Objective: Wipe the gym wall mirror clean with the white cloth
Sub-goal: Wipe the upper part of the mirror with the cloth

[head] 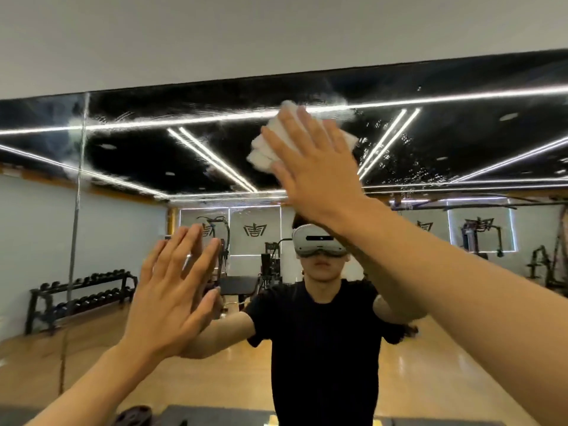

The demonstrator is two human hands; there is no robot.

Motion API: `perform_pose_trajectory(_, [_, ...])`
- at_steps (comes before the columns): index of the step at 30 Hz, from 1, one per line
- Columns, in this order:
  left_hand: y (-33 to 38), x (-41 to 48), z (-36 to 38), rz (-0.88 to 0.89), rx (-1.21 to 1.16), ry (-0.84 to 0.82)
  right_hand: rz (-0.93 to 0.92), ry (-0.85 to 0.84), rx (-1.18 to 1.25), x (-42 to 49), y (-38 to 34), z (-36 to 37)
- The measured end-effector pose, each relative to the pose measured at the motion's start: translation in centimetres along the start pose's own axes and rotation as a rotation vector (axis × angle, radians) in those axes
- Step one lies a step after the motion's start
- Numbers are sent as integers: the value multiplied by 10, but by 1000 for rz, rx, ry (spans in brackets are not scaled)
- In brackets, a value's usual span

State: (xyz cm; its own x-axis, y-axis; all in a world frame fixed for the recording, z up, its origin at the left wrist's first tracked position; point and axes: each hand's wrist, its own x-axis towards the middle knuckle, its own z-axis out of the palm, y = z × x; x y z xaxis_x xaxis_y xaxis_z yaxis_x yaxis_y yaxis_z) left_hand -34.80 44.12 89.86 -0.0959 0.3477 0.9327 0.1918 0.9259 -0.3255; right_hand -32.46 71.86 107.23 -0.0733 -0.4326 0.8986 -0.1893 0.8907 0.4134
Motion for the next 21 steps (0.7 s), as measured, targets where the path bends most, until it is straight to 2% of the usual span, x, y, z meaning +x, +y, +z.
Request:
perform_pose_trajectory(7, [4, 1, 1, -13, -19, 33, 343, 23, -71, -64, 102, -34])
perform_pose_trajectory(11, [9, 1, 2, -7, -26, 52, 575, 63, -68, -59, 94, -32])
perform_pose_trajectory(13, [8, 2, 2, 0, -17, 57, 635, 104, -63, -35, 74, -26])
perform_pose_trajectory(17, [7, 1, 2, -5, -17, 47, 538, 99, -89, 33, 27, -12])
perform_pose_trajectory(21, [6, 0, 3, 0, -17, 25, 338, 57, -44, 83, -47, 6])
